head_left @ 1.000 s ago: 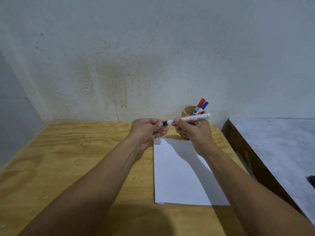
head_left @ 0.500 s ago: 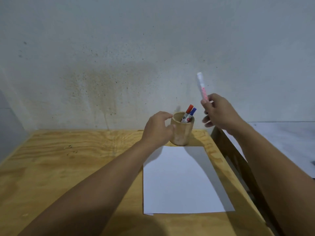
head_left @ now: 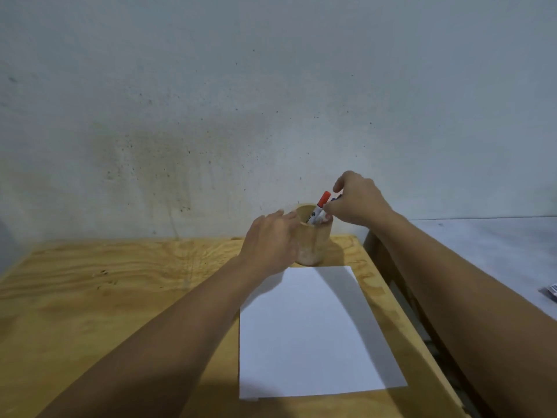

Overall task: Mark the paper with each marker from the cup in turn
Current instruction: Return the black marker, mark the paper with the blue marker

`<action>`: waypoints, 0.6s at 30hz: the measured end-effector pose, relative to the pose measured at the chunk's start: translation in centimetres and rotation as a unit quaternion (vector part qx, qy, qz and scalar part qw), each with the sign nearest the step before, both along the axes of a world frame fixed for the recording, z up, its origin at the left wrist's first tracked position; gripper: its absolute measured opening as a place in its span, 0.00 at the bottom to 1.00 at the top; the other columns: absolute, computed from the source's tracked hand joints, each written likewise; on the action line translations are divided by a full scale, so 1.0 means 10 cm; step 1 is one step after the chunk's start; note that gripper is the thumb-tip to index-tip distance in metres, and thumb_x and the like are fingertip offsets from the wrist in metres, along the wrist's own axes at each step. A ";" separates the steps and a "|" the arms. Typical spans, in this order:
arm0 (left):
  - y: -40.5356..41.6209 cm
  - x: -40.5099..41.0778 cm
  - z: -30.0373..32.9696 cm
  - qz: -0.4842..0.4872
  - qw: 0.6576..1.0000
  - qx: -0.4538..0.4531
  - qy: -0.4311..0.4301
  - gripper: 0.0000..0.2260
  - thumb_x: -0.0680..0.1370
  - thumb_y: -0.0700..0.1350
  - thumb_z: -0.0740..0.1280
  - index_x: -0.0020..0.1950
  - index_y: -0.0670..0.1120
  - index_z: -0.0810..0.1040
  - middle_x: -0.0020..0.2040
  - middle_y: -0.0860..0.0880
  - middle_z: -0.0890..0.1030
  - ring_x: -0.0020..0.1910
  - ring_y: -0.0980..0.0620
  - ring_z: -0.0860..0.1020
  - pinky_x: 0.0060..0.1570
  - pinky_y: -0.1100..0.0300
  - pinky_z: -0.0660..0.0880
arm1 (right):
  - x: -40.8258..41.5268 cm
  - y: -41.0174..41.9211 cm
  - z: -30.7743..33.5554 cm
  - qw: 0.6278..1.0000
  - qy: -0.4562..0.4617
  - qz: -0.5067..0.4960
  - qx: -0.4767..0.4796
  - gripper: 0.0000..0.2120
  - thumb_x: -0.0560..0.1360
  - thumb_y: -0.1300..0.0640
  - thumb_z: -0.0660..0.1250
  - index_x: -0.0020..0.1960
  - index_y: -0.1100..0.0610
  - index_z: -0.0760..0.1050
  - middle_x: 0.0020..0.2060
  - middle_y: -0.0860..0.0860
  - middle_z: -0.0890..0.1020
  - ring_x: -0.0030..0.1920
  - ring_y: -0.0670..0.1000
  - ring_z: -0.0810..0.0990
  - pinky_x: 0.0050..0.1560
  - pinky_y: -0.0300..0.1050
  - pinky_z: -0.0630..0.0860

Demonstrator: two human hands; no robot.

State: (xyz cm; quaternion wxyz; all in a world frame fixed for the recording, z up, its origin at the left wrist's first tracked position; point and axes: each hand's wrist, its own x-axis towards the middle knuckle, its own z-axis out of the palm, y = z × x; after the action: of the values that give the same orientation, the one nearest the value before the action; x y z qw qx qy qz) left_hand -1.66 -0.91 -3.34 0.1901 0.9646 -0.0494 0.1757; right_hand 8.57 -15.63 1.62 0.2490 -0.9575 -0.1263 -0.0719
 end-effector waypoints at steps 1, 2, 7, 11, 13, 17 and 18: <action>0.01 0.00 0.00 0.001 1.000 0.000 0.003 0.18 0.75 0.40 0.65 0.65 0.43 0.76 0.68 0.47 0.75 0.69 0.44 0.70 0.65 0.48 0.69 | 0.00 0.03 -0.05 1.000 0.009 -0.025 0.004 0.14 0.68 0.54 0.72 0.50 0.58 0.74 0.42 0.52 0.79 0.41 0.54 0.81 0.43 0.50 0.82; 0.01 0.01 0.00 0.003 1.000 0.000 0.007 0.18 0.75 0.40 0.65 0.65 0.44 0.75 0.68 0.48 0.75 0.69 0.44 0.70 0.65 0.49 0.69 | 0.00 0.07 -0.08 0.999 0.025 -0.043 0.015 0.12 0.68 0.53 0.71 0.47 0.59 0.75 0.39 0.52 0.79 0.38 0.53 0.81 0.42 0.49 0.81; 0.01 -0.01 0.03 0.012 1.000 -0.005 0.025 0.20 0.76 0.40 0.64 0.68 0.45 0.72 0.70 0.46 0.73 0.70 0.44 0.68 0.66 0.51 0.66 | 0.01 0.14 -0.18 0.987 0.079 -0.087 0.113 0.10 0.65 0.53 0.69 0.38 0.60 0.77 0.32 0.52 0.78 0.30 0.51 0.74 0.34 0.45 0.72; 0.00 -0.03 0.03 0.015 0.999 -0.008 0.028 0.19 0.76 0.39 0.64 0.67 0.44 0.74 0.67 0.43 0.76 0.65 0.41 0.72 0.62 0.50 0.69 | 0.02 0.15 -0.20 0.979 0.077 -0.107 0.158 0.14 0.69 0.54 0.73 0.49 0.63 0.82 0.41 0.56 0.85 0.39 0.53 0.84 0.44 0.49 0.82; 0.01 -0.01 0.00 0.011 0.999 -0.015 0.030 0.19 0.75 0.39 0.65 0.66 0.44 0.74 0.66 0.43 0.77 0.64 0.41 0.73 0.62 0.48 0.72 | 0.01 0.14 -0.14 0.974 0.065 -0.106 0.187 0.15 0.68 0.54 0.74 0.47 0.65 0.82 0.41 0.58 0.85 0.42 0.55 0.84 0.46 0.51 0.82; 0.04 0.02 -0.03 0.007 0.999 -0.038 0.035 0.19 0.75 0.40 0.65 0.66 0.45 0.73 0.65 0.44 0.77 0.61 0.41 0.76 0.59 0.47 0.75 | -0.09 0.12 0.12 0.950 -0.008 -0.080 0.300 0.11 0.74 0.52 0.71 0.47 0.60 0.79 0.37 0.52 0.80 0.42 0.53 0.80 0.48 0.51 0.79; 0.04 0.02 -0.03 0.004 0.998 -0.041 0.040 0.20 0.75 0.40 0.65 0.67 0.46 0.72 0.66 0.45 0.76 0.61 0.41 0.76 0.58 0.47 0.75 | -0.12 0.11 0.19 0.941 -0.039 -0.066 0.329 0.11 0.76 0.51 0.69 0.51 0.59 0.78 0.40 0.52 0.81 0.44 0.52 0.81 0.50 0.50 0.80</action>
State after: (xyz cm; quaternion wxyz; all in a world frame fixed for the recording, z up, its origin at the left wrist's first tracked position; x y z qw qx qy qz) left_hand -1.44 -0.48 -3.66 0.2309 0.9625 -0.0303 0.1395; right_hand 7.36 -14.50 3.56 0.5394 -0.8250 -0.0416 -0.1633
